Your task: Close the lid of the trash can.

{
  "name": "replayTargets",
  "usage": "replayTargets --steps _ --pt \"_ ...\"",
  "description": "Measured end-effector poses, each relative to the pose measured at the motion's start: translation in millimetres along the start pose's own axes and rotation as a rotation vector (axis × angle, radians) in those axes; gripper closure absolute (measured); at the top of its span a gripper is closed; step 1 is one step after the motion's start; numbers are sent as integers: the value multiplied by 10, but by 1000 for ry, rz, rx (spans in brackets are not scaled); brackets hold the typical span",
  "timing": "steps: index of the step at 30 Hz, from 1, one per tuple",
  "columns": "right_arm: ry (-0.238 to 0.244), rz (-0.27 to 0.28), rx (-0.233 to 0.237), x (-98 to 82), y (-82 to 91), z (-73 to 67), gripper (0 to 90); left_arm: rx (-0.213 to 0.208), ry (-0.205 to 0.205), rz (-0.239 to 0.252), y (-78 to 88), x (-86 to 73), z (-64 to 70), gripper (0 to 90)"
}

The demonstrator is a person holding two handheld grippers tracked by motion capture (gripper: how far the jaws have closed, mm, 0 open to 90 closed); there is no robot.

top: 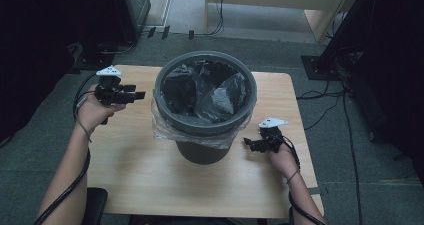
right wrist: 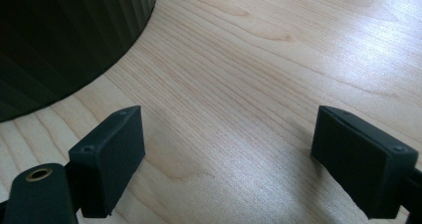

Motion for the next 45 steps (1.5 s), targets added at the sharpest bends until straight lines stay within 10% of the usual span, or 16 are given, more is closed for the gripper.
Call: replayTargets --steps 24,45 --pt "0 0 0 0 0 0 128 23 49 15 -369 -444 -207 407" --pt "0 0 0 0 0 0 128 148 99 -37 -562 -789 -422 392"
Point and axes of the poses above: each handheld gripper's, and its own axes: y roughly backward along the jaws, x roughly out of its top, z roughly to its right, the point moved 1 cm from there along -y, roughly forward along the jaws, and after that the axes turned 10 degrees about -z, right-handed, at the moved point
